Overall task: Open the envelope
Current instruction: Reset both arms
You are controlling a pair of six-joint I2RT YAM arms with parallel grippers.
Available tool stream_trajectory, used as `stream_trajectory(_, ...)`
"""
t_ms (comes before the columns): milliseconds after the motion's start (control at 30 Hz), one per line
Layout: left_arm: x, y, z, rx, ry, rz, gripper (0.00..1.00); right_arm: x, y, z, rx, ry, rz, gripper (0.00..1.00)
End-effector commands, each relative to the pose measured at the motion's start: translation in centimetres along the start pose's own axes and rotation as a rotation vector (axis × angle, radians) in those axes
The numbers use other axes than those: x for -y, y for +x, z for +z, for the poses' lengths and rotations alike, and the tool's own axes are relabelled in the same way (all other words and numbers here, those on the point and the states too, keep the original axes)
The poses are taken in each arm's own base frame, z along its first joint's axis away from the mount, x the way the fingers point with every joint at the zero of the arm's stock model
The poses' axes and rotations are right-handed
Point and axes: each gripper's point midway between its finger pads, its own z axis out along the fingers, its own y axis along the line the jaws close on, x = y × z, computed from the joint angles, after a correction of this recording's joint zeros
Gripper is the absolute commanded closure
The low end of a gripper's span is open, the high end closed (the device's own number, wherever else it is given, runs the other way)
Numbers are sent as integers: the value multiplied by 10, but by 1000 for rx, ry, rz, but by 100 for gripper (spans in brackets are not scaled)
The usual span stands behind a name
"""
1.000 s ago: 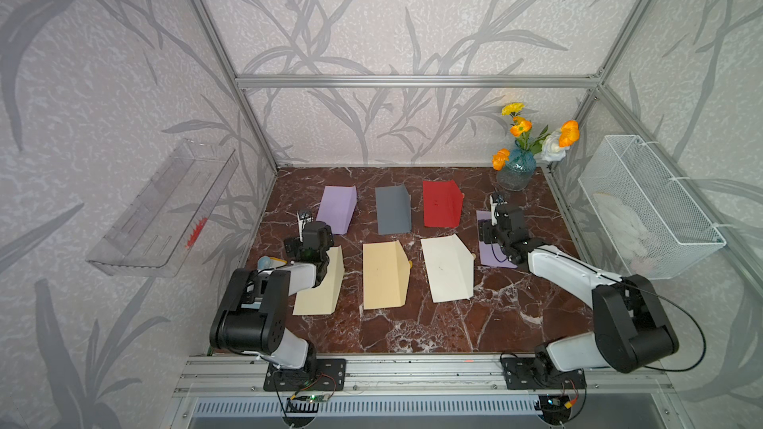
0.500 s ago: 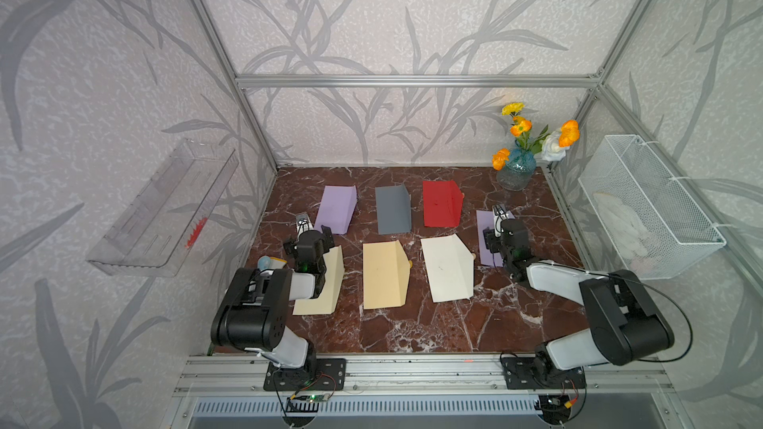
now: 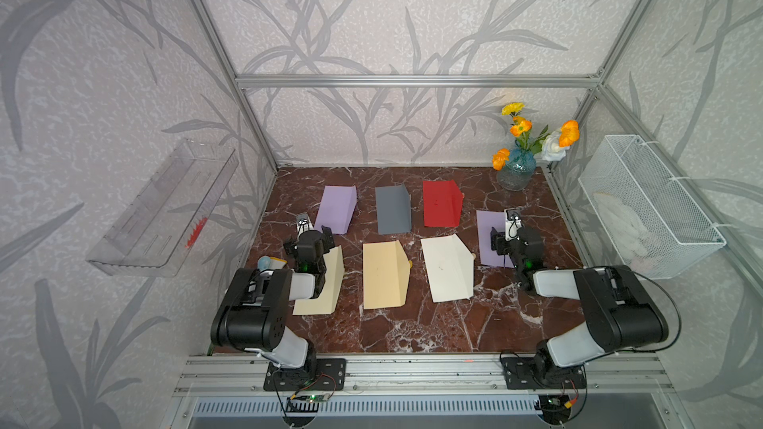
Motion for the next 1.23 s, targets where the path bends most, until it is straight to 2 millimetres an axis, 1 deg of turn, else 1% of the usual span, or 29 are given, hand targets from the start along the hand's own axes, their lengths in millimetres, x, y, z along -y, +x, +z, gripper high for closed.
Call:
stream_trajectory(0, 0, -10, 0, 21, 6, -6, 0, -7, -11, -2, 48, -45, 17, 15)
stream_trajectory(67, 0, -10, 0, 20, 6, -6, 0, -11, -10, -4, 34, -60, -2, 14)
stream_trajectory(133, 0, -10, 0, 20, 6, -6, 0, -14, -12, -7, 64, -56, -18, 11)
stream_trajectory(200, 0, -10, 0, 21, 6, -6, 0, -14, -11, -7, 59, -54, -18, 10)
stream_trajectory(267, 1, -10, 0, 21, 8, -6, 0, -10, -10, -5, 44, -33, -7, 9)
stream_trajectory(400, 1, -11, 0, 22, 8, -7, 0, -3, -10, -1, 21, -14, 27, 1)
stream_trajectory(1200, 0, -9, 0, 18, 8, -6, 0, -3, -9, -1, 16, -22, 31, 1)
